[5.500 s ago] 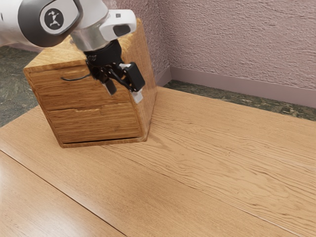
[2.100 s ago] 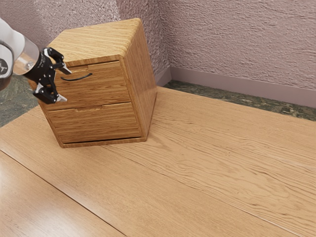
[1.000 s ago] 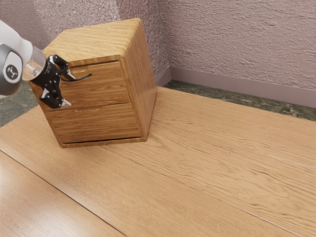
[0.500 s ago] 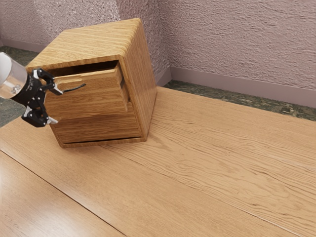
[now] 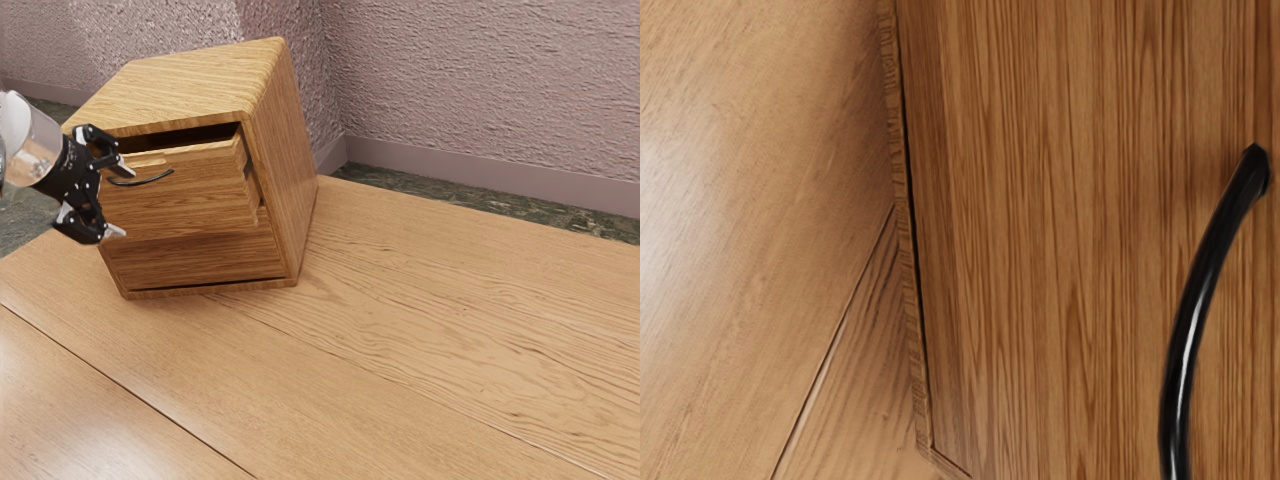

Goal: Pull the drawer handle with one arm to open the drawer

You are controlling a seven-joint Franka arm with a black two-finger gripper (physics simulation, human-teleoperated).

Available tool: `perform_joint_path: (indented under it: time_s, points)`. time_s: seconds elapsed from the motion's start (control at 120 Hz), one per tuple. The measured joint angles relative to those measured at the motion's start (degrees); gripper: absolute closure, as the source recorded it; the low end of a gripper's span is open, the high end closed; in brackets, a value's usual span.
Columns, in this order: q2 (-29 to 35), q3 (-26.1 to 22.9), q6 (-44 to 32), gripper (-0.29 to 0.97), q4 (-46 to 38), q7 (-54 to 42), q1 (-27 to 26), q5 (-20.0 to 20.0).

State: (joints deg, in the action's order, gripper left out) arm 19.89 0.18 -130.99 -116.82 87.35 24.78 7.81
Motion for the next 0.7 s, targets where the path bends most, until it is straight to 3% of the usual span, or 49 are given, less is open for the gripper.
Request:
perform_joint_path:
  time_s: [0.7]
  points:
    - [-4.2,0.2,-0.5,0.03,1.9,-0.1,0.1,0.0]
